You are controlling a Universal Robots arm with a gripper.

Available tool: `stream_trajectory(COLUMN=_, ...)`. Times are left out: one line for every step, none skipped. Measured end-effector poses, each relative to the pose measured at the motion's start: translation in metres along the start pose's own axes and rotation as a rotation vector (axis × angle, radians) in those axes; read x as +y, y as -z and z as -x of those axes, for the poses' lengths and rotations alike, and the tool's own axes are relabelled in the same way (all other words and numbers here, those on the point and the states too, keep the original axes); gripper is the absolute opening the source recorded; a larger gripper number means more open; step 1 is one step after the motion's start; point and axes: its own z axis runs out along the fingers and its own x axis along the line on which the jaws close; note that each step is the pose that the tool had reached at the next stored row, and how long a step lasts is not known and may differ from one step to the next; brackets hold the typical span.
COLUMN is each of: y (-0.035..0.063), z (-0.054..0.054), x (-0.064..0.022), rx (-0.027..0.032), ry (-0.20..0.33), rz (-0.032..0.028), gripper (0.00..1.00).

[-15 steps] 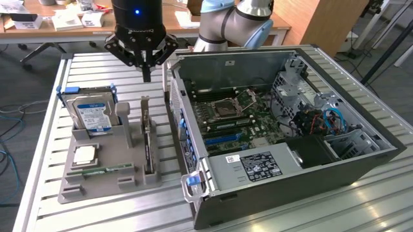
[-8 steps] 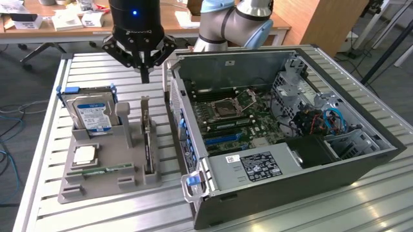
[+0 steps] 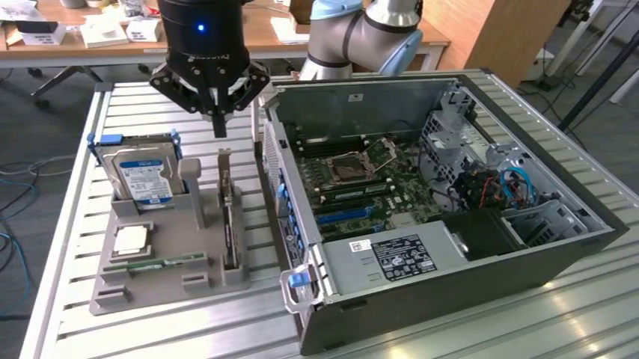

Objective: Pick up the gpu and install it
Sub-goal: 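Reach for the gpu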

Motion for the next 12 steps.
stream_trajectory(y=0.0002, z=0.0, x=-0.0035, rx=0.0002, ry=0.0, rz=-0.0001, gripper=0.1)
stream_trajectory(y=0.0003, z=0.0, x=-0.0069, rx=0.0001, ry=0.0, rz=0.0, gripper=0.1)
stream_trajectory(y=0.0004, z=0.0, x=-0.0101, rx=0.0001, ry=0.0, rz=0.0, gripper=0.1)
stream_trajectory(y=0.0005, z=0.0, x=-0.0131, rx=0.0001, ry=0.0, rz=0.0, gripper=0.1)
stream_trajectory(y=0.0006, z=0.0, x=-0.016, rx=0.0001, ry=0.0, rz=0.0, gripper=0.1)
stream_trajectory(y=0.0008, z=0.0, x=-0.0185, rx=0.0002, ry=0.0, rz=0.0, gripper=0.1)
stream_trajectory(y=0.0009, z=0.0, x=-0.0209, rx=0.0002, ry=0.0, rz=0.0, gripper=0.1)
stream_trajectory(y=0.0009, z=0.0, x=-0.0233, rx=0.0003, ry=0.0, rz=0.0, gripper=0.1)
stream_trajectory(y=0.001, z=0.0, x=-0.0254, rx=0.0003, ry=0.0, rz=0.0, gripper=0.1)
stream_trajectory(y=0.0011, z=0.0, x=-0.0277, rx=0.0004, ry=0.0, rz=0.0, gripper=0.1)
stream_trajectory(y=0.0011, z=0.0, x=-0.0301, rx=0.0005, ry=0.0, rz=-0.0001, gripper=0.1)
stream_trajectory(y=0.0012, z=0.0, x=-0.0323, rx=0.0006, ry=0.0, rz=-0.0001, gripper=0.1)
